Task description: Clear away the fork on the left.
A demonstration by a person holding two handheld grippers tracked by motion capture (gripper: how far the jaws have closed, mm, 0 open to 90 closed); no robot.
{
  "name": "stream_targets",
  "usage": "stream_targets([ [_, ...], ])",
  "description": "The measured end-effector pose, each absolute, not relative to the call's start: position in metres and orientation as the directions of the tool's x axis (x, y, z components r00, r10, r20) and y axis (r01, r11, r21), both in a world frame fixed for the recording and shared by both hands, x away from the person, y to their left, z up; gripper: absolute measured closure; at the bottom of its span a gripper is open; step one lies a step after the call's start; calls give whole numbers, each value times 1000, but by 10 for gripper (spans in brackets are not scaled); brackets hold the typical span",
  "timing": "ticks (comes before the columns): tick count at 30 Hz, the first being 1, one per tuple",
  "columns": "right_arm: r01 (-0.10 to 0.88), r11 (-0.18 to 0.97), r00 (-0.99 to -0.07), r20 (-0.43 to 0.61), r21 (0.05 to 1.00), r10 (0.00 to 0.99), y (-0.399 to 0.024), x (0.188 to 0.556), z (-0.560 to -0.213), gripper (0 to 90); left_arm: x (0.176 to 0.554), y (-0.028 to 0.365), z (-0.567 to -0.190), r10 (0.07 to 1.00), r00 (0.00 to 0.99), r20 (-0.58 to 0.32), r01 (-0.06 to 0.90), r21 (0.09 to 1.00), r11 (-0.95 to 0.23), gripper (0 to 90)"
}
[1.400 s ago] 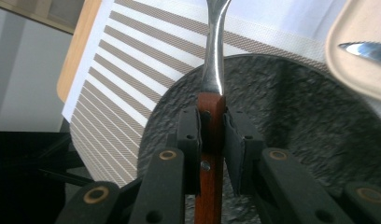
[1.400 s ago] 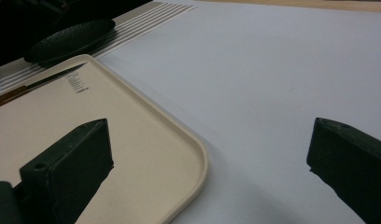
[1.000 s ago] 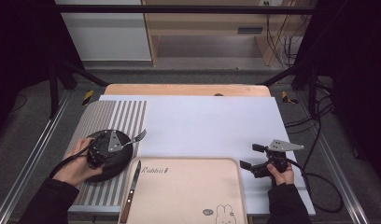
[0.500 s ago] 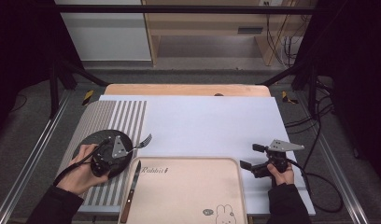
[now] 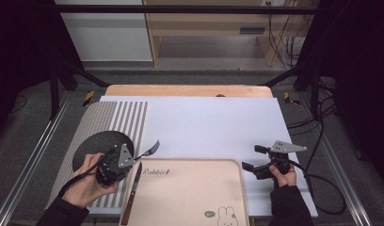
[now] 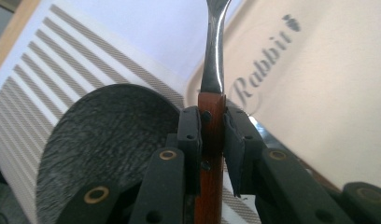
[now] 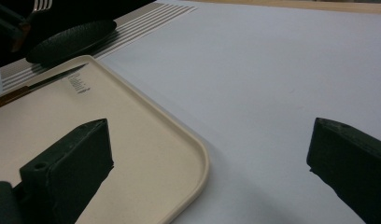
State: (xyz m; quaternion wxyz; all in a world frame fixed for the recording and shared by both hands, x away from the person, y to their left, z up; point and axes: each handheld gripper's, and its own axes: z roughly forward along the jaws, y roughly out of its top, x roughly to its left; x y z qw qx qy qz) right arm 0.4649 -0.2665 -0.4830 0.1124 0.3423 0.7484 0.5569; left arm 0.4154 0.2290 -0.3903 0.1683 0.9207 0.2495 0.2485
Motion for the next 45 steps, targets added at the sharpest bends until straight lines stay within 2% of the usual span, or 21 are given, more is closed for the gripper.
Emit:
stream_targets([
  [14,388,143,-742,217,911,635,-267,465,-483,4,392,206,-394,604,739,298,436,471,-767,769],
  [38,387,144,-743,215,911,633,-267,465,-483,4,364,183,-406,616,758,217,471,471,-746,769],
  [45,386,144,-744,216,911,632,-267,464,-483,4,358,173,-416,603,782,160,482,457,-747,769],
])
